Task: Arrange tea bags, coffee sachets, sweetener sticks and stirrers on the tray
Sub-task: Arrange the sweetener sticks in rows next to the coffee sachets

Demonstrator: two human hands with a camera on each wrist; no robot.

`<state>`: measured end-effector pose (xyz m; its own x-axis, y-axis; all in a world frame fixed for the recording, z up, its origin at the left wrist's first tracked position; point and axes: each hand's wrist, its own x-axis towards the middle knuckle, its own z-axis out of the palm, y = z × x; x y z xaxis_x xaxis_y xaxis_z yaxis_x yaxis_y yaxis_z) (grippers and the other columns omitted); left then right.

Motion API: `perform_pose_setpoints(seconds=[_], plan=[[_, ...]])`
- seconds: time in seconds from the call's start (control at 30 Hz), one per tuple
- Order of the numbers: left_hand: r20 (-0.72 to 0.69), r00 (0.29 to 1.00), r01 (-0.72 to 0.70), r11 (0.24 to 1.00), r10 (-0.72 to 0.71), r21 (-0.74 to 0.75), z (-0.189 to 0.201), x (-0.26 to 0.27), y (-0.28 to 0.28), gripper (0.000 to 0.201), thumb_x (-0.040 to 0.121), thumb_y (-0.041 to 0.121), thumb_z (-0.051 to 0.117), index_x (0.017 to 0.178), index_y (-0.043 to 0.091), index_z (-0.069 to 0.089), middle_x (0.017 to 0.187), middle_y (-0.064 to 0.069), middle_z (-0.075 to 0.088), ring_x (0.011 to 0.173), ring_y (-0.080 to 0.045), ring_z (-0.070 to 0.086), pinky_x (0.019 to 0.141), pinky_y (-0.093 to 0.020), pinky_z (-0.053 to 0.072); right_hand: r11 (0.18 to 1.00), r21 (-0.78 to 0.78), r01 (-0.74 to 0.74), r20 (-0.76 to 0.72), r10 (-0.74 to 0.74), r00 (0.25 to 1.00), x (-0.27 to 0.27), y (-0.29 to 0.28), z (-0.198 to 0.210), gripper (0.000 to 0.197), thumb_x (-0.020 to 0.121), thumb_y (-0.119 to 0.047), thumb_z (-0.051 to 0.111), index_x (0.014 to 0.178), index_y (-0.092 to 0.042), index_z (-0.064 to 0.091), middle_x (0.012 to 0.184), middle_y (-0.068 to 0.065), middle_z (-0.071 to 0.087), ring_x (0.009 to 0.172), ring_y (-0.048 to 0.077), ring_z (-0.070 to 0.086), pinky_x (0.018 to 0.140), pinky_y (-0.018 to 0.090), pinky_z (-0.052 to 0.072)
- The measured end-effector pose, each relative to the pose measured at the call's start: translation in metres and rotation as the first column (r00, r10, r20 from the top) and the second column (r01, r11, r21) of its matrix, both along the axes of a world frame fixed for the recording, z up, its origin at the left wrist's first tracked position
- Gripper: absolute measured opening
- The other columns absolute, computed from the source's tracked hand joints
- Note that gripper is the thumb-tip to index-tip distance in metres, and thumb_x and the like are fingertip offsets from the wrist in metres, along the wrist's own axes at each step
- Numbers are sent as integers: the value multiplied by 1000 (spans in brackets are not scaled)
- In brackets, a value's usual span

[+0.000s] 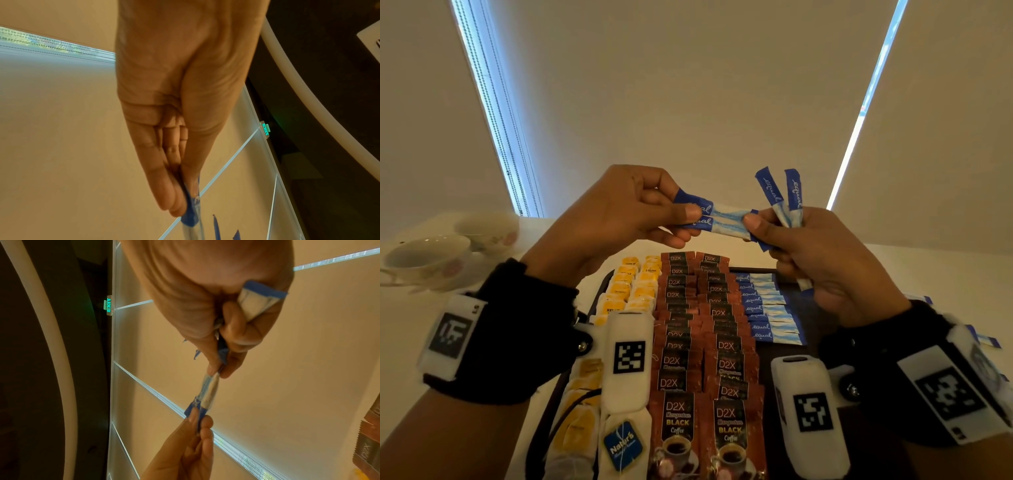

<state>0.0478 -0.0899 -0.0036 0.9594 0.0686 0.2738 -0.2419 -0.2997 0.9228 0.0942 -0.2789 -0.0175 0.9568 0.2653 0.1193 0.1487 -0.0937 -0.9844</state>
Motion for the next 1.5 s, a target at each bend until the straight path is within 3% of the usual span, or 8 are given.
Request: perform_pose_setpoints(seconds=[0.3, 0.43, 0.7, 0.83, 1.0, 1.23, 1.43, 1.5], plan=[[-83, 996, -35, 999, 37, 23, 0, 0, -2, 26, 71, 28, 65, 79, 4, 63, 78, -7, 73, 71, -14, 71, 60, -22, 59, 984, -85, 159, 281, -130, 951, 3, -8, 1, 22, 82, -19, 69, 63, -21, 58, 55, -6, 55, 39, -4, 48, 42, 6, 36], [13, 992, -126, 990, 125, 67, 7, -5, 9, 24, 79, 28, 65, 93, 8, 67, 83, -4, 74, 78, -14, 70, 66, -27, 60, 962, -202, 186, 160, -155, 975, 12, -38, -5, 19, 81, -22, 70, 65, -14, 64, 43, -8, 50, 35, 2, 39, 35, 11, 31], [106, 988, -124, 990, 116, 67, 33, -3, 65, 48, 45, 63, 70, 82, 33, 66, 82, 3, 73, 73, -5, 71, 52, -22, 55, 810, -586, -4, -314, -223, 923, 10, -105, -56, 17, 81, -14, 71, 67, -7, 66, 32, -4, 37, 24, 4, 26, 29, 13, 20], [66, 991, -121, 990, 116, 72, 34, 9, 80, 32, 58, 51, 56, 86, 35, 59, 74, 15, 71, 68, 3, 68, 44, -16, 51, 781, -623, -39, -414, -287, 864, 11, -101, -71, 18, 75, -23, 77, 75, -8, 67, 40, -2, 38, 29, 7, 27, 32, 13, 22], [70, 989, -136, 988, 131, 69, 32, 9, 89, 34, 58, 51, 59, 89, 35, 61, 82, 10, 71, 72, 1, 69, 47, -17, 52, 802, -594, -54, -468, -291, 834, 17, -83, -74, 26, 77, -18, 76, 73, -6, 53, 39, -2, 38, 27, 7, 27, 30, 13, 22], [129, 987, -109, 990, 96, 94, 30, 5, 82, 70, 35, 78, 73, 91, 36, 67, 84, 8, 73, 76, -6, 71, 51, -20, 54, 746, -665, -46, -401, -303, 865, 18, -70, -72, 26, 77, -19, 75, 72, -7, 52, 52, 2, 41, 39, 9, 30, 32, 14, 23], [195, 978, -107, 985, 80, 137, 27, -4, 67, 44, 56, 65, 66, 86, 33, 65, 79, 7, 73, 73, -9, 71, 50, -18, 53, 615, -788, -23, -246, -281, 927, 19, -71, -68, 26, 83, -28, 69, 79, -7, 53, 66, 3, 51, 52, 11, 44, 42, 20, 33], [190, 979, -98, 983, 67, 157, 27, -6, 64, 52, 52, 72, 66, 87, 34, 64, 80, 8, 73, 73, -7, 70, 50, -17, 53, 652, -758, -27, -249, -251, 935, 19, -73, -67, 20, 90, -24, 61, 81, -6, 59, 66, 0, 57, 47, 5, 49, 41, 16, 35]])
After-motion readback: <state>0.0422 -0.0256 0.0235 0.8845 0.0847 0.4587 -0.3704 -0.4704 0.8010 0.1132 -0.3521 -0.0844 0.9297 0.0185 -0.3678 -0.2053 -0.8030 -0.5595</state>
